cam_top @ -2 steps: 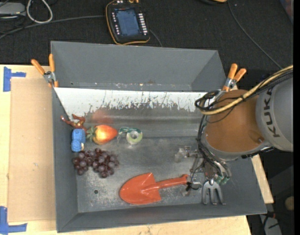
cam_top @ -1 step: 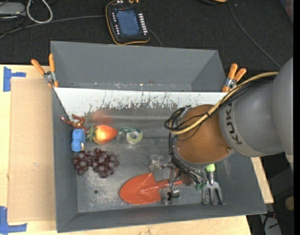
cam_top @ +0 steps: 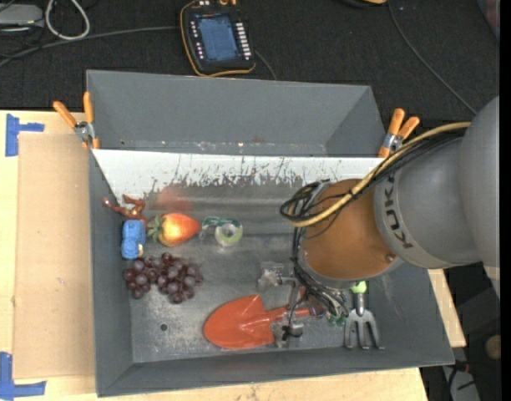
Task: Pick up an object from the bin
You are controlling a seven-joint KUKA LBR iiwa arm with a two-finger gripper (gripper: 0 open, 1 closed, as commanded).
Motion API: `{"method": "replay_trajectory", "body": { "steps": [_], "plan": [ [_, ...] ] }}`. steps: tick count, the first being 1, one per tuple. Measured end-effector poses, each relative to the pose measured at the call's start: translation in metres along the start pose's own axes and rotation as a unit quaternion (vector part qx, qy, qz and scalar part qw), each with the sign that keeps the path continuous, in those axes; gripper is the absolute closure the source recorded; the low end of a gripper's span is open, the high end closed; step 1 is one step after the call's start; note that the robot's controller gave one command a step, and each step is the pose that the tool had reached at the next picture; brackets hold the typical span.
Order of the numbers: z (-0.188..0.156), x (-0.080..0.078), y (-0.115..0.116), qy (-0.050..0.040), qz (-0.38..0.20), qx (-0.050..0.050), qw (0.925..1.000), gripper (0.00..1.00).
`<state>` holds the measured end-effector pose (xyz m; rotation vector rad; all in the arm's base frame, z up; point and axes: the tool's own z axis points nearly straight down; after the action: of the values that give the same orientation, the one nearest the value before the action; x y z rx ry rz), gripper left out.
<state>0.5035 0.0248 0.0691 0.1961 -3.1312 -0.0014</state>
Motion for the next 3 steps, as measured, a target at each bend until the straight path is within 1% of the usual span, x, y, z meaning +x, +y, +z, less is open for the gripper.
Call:
{"method": "replay_trajectory", "body": {
  "steps": [1,2,3],
  "plan": [
    [0.001,-0.0023,0.0012,0.0013,-0.052,-0.001,0.9987,0.0],
    [0.0007,0.0002,0.0005,0.0011,-0.001,0.0,1.0,0.0],
    [0.0011,-0.002,0.0018,0.0018,-0.048,-0.001,0.9988,1.0]
  ]
}}
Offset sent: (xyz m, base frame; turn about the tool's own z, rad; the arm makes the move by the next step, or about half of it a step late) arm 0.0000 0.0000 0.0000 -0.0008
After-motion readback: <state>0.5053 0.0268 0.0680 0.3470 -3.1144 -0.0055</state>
